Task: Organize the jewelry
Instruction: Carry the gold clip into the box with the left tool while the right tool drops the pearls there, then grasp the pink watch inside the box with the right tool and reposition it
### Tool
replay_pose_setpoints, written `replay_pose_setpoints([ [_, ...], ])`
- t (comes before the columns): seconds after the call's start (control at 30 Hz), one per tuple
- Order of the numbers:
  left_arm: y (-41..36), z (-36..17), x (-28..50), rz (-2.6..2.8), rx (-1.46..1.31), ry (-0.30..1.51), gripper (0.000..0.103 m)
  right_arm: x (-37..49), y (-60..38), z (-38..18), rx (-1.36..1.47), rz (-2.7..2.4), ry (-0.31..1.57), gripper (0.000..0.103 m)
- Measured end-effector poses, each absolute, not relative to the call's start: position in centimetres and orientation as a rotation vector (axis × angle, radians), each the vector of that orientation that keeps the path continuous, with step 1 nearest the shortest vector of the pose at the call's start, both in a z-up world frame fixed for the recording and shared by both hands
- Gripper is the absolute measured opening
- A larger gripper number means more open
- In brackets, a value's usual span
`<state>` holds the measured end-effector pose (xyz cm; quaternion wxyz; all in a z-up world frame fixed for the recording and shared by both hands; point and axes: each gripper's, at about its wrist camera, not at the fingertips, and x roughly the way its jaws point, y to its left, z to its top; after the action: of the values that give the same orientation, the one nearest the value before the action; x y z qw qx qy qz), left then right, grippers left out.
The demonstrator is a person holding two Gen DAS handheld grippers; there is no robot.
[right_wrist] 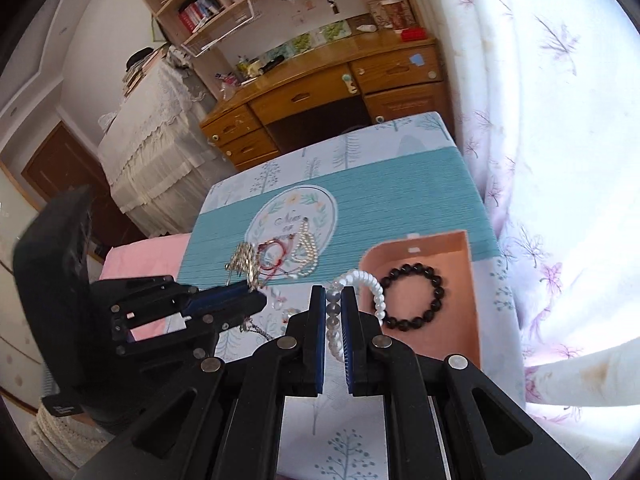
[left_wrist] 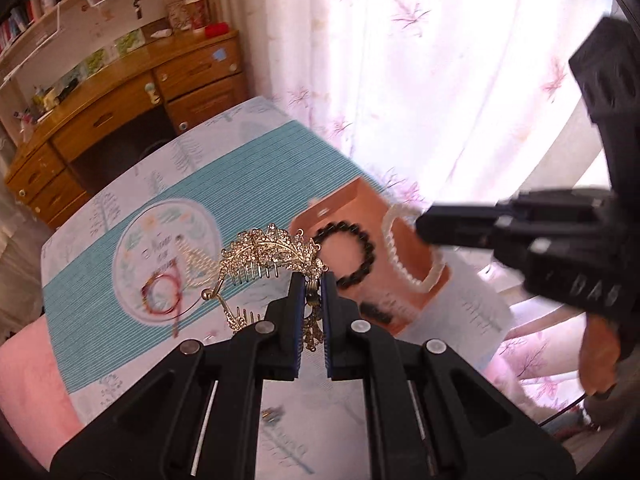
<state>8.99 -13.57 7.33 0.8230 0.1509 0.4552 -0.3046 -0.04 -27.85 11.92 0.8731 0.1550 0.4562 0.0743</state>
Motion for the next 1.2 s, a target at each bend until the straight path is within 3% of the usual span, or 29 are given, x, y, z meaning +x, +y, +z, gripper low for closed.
replay_pose_setpoints([
  [0.17, -18.2, 6.5, 9.4, -0.687, 0.307, 0.991, 0.006, -1.7, -31.0, 9.6, 0.344, 0.089, 0.987, 0.007],
  [0.37, -22.0, 1.6, 11.6, -0.683, 0.29, 1.096, 0.006, -2.6, -34.0, 5.0, 0.409, 0.053, 1.061, 0.007],
  [0.67, -22.8, -3.8, 14.0, -0.635, 0.272, 1.19, 0.007, -1.7, -36.2, 0.1, 0.536, 0.084, 1.13, 0.01],
  [0.77, -22.5, -4.0, 14.4, -0.634, 0.265, 1.196, 0.016, -1.8, -36.4, -0.1, 0.549, 0.088, 1.132, 0.017],
  [0.83, -21.9, -3.8, 14.5, -0.619, 0.259, 1.194, 0.034, -1.9, -36.3, 0.0, 0.555, 0.099, 1.128, 0.019],
  [0.9, -21.0, -3.3, 14.5, -0.606, 0.232, 1.184, 0.04, -1.7, -35.7, 0.3, 0.558, 0.124, 1.129, 0.019],
  [1.2, -14.9, -0.2, 13.6, -0.52, 0.164, 1.104, 0.041, -0.4, -29.8, -0.9, 0.519, 0.32, 1.222, 0.019],
])
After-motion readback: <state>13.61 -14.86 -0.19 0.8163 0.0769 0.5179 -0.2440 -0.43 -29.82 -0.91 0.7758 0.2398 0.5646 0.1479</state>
